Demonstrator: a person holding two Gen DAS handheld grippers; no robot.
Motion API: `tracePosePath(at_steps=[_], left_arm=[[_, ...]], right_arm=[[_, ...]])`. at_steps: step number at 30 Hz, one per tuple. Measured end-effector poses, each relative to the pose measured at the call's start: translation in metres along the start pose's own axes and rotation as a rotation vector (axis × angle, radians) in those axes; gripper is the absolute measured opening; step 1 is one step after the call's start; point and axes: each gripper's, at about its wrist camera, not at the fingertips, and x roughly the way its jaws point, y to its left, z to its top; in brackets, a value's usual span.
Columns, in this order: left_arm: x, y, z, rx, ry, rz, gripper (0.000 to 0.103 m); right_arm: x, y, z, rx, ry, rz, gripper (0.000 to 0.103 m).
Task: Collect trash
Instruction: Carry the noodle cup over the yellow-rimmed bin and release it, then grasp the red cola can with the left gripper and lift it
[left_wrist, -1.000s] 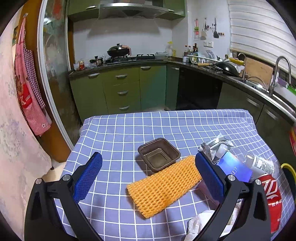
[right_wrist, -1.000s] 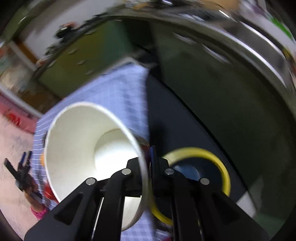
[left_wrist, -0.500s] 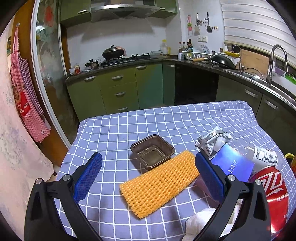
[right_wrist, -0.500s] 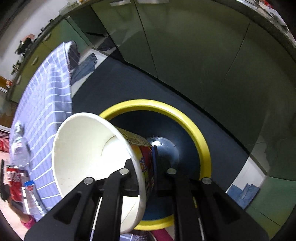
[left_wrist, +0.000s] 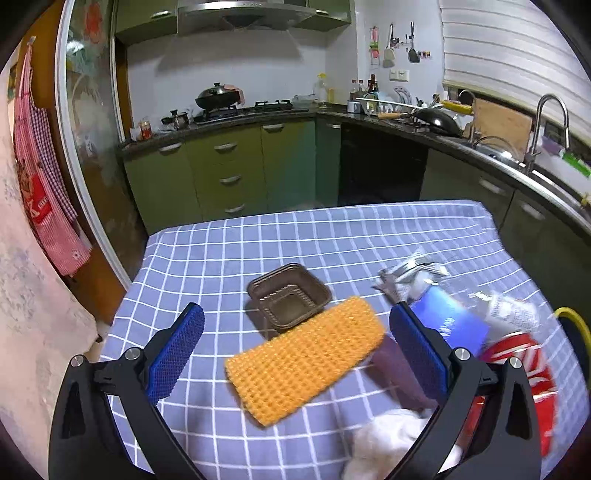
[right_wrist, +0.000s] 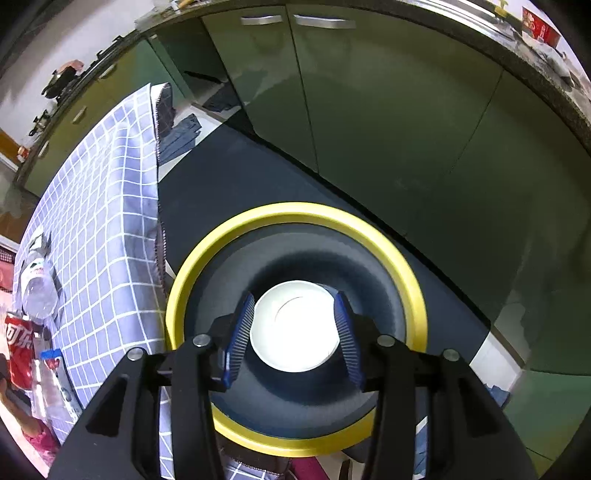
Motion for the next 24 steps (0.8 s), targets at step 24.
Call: tracePosePath(at_steps=[24], left_arm=[[-0.023, -0.126, -0.012, 0.235, 0.378, -0.271, 0.099]], right_arm=[[0.001, -0.013, -0.032, -0.055, -0.044, 0.055, 0.058]])
